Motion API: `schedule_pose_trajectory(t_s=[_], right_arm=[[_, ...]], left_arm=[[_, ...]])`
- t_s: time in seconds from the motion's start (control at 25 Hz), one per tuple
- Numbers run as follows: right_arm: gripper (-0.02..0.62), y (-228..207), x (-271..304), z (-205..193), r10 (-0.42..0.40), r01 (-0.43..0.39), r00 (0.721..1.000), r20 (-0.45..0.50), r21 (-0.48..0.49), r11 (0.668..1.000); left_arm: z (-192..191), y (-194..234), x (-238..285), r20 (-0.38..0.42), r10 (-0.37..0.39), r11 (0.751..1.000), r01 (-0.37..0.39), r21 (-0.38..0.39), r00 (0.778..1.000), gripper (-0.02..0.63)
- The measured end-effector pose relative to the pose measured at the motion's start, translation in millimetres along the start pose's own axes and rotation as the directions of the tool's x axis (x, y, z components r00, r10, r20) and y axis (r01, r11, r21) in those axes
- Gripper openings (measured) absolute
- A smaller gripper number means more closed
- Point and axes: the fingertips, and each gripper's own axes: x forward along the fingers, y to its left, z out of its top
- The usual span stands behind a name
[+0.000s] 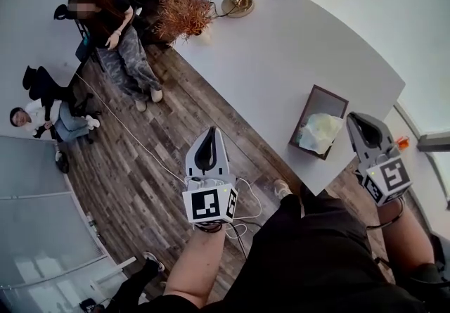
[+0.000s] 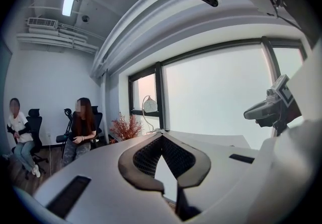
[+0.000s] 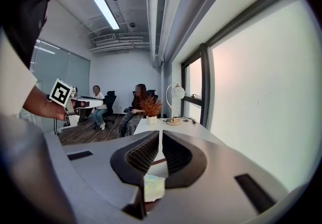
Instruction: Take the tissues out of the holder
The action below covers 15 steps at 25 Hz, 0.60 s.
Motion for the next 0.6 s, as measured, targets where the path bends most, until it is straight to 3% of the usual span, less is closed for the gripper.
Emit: schedule_pose_trajectory(t_s=[0.32,0.6], right_arm=[[0.011,22,12,-41,0.058,-0.058,0.998,-0.019,0.010,0.998],[0.183,38,24,-74,0.142,-0.140,0.987,-0.078,0.036,0.990]], left_arm=[[-33,-22,11,-0.042,-0.002,1.000,0.002,-0.011,0.999,0.005],[-61,-31,20,-0.072,-0.029,1.000,0.029,-0.003,0.997,0.005]])
